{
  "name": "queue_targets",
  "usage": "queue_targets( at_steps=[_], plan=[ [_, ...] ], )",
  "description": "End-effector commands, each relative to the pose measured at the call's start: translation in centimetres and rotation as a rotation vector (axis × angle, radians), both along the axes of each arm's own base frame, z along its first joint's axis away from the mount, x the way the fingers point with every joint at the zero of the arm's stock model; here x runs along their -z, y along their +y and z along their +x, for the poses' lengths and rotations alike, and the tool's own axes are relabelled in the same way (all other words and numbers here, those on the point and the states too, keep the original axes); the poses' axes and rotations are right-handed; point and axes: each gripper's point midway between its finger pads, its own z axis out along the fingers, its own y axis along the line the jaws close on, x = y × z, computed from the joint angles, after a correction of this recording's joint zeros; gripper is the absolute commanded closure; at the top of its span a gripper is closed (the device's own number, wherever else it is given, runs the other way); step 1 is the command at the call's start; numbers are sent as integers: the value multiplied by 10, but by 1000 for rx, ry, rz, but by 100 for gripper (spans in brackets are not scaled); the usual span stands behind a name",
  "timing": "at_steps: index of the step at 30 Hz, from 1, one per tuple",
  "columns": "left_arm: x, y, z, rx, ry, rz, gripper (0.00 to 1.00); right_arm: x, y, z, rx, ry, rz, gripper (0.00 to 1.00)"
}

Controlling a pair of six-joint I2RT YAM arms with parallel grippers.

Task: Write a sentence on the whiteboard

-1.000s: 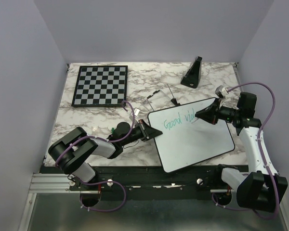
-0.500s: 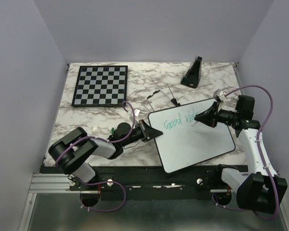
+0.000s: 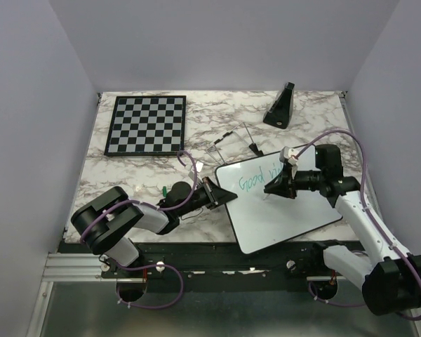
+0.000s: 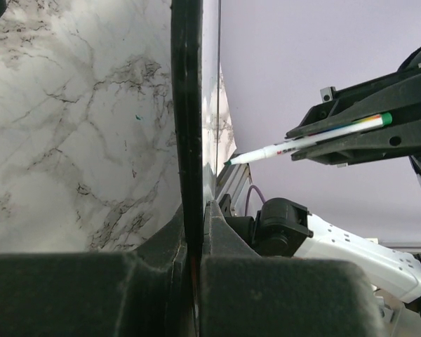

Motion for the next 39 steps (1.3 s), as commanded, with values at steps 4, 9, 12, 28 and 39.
queue_targets(
  at_steps=[4,9,12,28,39],
  plan=[
    [-17,5,11,-79,-72,-47,100,3,9,4,33,-60,-30,99],
    [-17,5,10,-81,-71,-50,100,-5,9,15,82,-70,-23,99],
    [-16,5,11,-87,-69,-49,100,-1,8,16,94,-61,-36,99],
    [-17,3,9,-74,-77,-53,100,4,17,22,93,-47,-50,100],
    [-18,3,8,-75,-79,-55,100,7,24,3,-3,-11,-64,99]
  ],
)
